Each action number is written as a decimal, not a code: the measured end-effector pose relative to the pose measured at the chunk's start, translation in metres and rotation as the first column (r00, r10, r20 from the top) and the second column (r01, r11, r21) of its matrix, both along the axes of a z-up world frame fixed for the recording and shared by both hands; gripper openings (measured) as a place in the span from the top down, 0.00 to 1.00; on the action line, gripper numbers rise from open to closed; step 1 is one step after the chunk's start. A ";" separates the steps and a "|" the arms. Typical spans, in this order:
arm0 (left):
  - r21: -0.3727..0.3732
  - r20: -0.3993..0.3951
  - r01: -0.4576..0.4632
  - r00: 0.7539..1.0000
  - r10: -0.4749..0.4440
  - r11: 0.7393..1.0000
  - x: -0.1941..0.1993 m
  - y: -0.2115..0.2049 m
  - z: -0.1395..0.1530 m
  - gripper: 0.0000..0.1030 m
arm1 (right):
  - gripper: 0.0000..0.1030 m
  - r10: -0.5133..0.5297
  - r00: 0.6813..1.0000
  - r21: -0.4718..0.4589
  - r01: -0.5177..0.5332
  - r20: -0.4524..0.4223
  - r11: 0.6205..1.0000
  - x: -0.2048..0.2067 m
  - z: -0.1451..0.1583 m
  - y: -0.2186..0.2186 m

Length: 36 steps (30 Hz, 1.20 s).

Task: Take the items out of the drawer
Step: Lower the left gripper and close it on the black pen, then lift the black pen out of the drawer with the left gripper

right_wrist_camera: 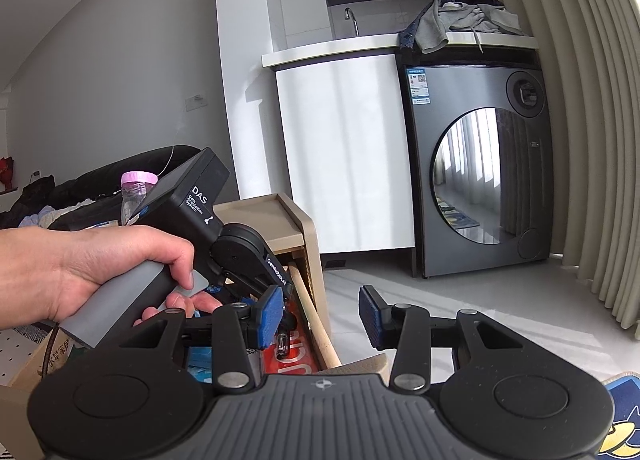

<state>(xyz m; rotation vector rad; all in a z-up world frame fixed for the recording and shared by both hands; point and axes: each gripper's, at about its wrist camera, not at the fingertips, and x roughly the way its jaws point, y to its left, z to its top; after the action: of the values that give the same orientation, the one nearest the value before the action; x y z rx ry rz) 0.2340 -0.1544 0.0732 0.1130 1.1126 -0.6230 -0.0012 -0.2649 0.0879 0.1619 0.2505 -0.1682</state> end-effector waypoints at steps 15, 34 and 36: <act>0.006 0.040 -0.021 0.999 0.021 1.000 0.015 -0.024 -0.005 0.87 | 0.55 0.005 1.000 -0.008 -0.005 0.000 1.000 -0.002 0.002 0.004; -0.062 0.097 -0.030 0.995 0.036 0.998 -0.023 0.008 0.003 0.90 | 0.55 0.039 0.999 -0.044 -0.040 -0.003 0.998 0.001 0.005 0.019; -0.074 0.109 -0.029 0.993 0.037 0.997 -0.027 0.004 0.003 0.90 | 0.55 0.042 0.999 -0.045 -0.042 -0.003 0.998 0.001 0.005 0.020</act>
<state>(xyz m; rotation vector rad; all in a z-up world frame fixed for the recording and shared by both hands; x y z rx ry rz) 0.2071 -0.1509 0.0765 0.0654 0.9824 -0.6198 0.0001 -0.2448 0.0930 0.1112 0.2516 -0.1321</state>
